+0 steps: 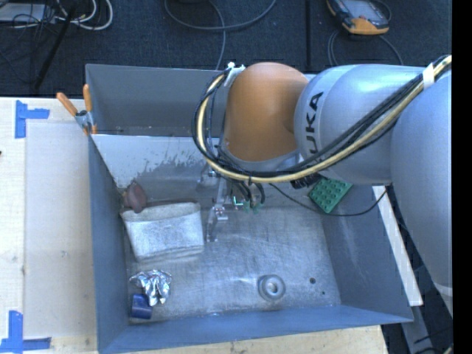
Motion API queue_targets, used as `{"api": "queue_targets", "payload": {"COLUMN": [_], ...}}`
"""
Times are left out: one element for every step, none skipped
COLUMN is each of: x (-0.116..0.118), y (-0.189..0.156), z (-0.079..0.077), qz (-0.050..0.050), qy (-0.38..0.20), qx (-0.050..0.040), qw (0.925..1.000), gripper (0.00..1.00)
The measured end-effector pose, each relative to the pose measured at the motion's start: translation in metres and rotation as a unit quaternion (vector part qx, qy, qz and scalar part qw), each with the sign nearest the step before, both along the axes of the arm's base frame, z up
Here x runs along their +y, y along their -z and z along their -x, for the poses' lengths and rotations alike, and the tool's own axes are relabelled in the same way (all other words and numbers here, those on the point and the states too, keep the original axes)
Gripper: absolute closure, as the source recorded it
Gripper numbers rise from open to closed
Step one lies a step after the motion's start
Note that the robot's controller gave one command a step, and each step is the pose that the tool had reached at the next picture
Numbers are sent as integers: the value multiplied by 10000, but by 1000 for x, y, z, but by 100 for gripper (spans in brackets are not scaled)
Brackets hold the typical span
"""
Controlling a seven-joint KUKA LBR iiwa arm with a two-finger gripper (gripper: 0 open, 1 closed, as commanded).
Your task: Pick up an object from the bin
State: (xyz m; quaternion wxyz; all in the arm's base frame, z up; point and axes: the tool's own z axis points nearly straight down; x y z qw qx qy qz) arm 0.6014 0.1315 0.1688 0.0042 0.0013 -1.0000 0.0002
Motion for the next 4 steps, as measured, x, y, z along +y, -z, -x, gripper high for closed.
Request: {"api": "queue_targets", "payload": {"x": [53, 22, 80, 92], "y": [94, 68, 68, 81], "z": [19, 34, 24, 41], "qz": [-3, -6, -24, 39], "qy": [-1951, -1733, -3250, -5086], "qx": [-111, -39, -50, -94], "qw": [9807, 9849, 9457, 8609], "gripper": [0, 0, 0, 0]}}
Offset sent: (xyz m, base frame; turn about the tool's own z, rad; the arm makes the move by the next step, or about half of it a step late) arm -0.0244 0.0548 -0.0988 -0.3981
